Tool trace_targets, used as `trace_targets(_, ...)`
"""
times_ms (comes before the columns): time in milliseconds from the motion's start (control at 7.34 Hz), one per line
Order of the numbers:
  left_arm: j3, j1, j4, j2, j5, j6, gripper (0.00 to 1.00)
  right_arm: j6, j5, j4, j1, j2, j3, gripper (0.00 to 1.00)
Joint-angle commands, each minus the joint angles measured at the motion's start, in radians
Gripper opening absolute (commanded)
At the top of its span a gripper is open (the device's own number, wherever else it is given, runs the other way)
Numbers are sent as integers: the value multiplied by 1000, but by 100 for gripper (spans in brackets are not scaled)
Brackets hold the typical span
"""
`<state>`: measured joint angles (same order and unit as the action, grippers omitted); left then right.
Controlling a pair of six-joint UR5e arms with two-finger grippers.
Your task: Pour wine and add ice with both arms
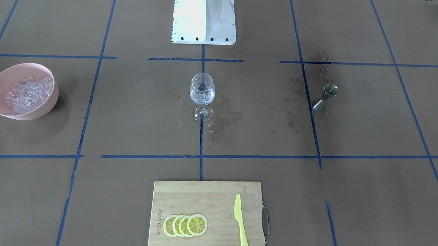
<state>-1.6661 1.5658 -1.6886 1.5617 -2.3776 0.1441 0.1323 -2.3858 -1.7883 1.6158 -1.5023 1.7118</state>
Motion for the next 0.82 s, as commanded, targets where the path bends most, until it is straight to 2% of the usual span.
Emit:
trace_targets(0, 5, 2, 1, 0, 6, 9, 100, -11, -1, 0, 3, -12, -1, 100)
trace_targets(409, 6, 2, 1, 0, 6, 6, 100, -88, 5, 3, 1, -36, 15, 100)
trace_targets(545, 6, 2, 1, 1, 6, 8, 100, -94, 8, 51, 1, -62, 9, 100)
trace_targets(681, 6, 2, 1, 3, 6, 8, 100, -102, 11, 152, 1, -114, 6, 100)
